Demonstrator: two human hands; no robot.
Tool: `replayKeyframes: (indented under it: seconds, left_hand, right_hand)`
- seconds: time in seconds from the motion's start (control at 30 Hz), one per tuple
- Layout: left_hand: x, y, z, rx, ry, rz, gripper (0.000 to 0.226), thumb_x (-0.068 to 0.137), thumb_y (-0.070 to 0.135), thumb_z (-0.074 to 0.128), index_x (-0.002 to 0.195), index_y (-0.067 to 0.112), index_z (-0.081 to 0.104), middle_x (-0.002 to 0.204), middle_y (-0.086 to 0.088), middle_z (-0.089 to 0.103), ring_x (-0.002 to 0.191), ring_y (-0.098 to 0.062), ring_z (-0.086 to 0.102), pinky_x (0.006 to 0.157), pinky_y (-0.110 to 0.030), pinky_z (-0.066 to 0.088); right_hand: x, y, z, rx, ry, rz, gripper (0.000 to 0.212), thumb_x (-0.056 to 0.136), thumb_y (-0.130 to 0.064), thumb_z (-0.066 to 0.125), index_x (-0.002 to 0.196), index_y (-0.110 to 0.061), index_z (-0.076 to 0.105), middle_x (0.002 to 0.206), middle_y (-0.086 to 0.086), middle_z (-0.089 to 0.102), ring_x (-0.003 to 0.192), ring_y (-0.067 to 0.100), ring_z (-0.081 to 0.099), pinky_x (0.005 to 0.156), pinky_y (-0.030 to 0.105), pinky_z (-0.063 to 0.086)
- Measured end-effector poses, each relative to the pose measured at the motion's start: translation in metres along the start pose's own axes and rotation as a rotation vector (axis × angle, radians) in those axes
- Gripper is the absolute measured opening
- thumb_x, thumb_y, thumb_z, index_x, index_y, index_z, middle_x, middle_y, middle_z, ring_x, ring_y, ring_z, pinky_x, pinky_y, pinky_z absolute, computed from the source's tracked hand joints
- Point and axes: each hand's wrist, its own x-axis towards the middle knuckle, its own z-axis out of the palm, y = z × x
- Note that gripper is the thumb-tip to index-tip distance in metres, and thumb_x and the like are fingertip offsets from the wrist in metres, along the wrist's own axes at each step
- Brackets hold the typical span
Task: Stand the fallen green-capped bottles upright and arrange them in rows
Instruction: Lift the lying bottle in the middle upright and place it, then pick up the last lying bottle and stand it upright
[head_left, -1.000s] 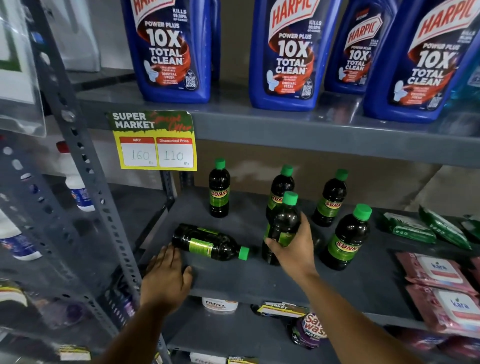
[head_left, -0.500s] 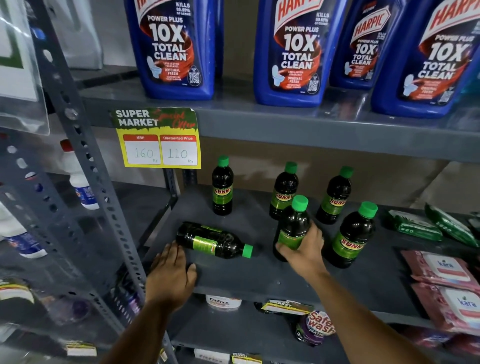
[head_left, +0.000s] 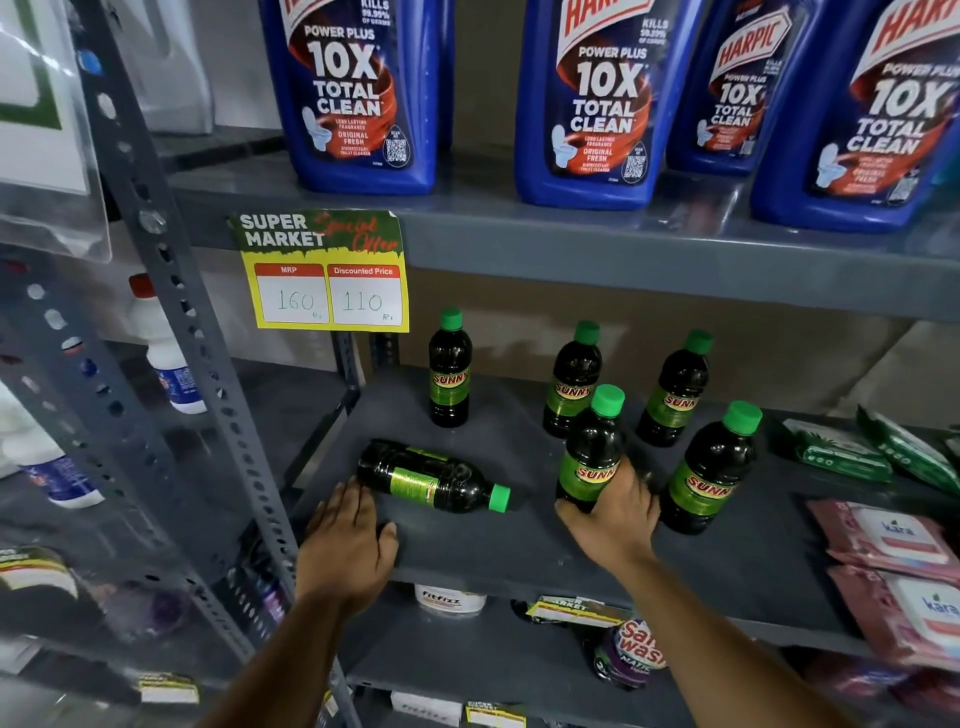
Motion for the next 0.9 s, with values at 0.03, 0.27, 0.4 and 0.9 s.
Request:
replayKeyframes:
  seconds: [0.03,0.27,0.4,0.9]
  left_hand:
    - [0.000,0.000,0.000,0.006,0.003,0.001,0.073,0.088,0.050,0.016,0.146,0.006,0.021,0.156,-0.014,0.025,0.145,-0.025,0.018,0.118,-0.039,0.014]
    - [0.001,-0.002,0.003,0.026,0.001,0.001,0.070,0.091,0.049,0.017,0.146,0.006,0.019,0.157,-0.014,0.023,0.145,-0.025,0.017,0.118,-0.038,0.013]
    - [0.002,-0.001,0.003,0.031,0.011,-0.001,0.074,0.088,0.051,0.013,0.146,0.006,0.020,0.156,-0.014,0.024,0.145,-0.025,0.017,0.118,-0.038,0.012]
    - [0.004,-0.004,0.010,0.001,0.033,0.000,0.077,0.087,0.056,0.010,0.146,0.006,0.020,0.157,-0.014,0.023,0.145,-0.025,0.018,0.115,-0.036,0.010]
  right_hand:
    - [-0.001,0.002,0.002,0.027,-0.020,-0.013,0.091,0.065,-0.047,0.076,0.134,-0.014,0.029,0.134,0.009,0.051,0.130,0.033,0.039,0.113,0.053,0.017]
    - [-0.008,0.002,-0.003,0.102,0.047,-0.029,0.102,0.064,-0.042,0.085,0.140,-0.005,0.027,0.132,0.017,0.050,0.124,0.038,0.045,0.103,0.049,0.035]
    - [-0.040,-0.011,0.004,0.163,0.296,-0.369,0.070,0.075,-0.051,0.068,0.128,-0.012,0.044,0.117,0.007,0.048,0.113,0.022,0.043,0.094,0.042,0.037]
    - [-0.018,-0.108,0.005,0.261,0.020,-0.648,0.034,0.089,-0.020,0.065,0.121,-0.009,0.060,0.105,0.011,0.065,0.096,0.025,0.060,0.084,0.016,0.037]
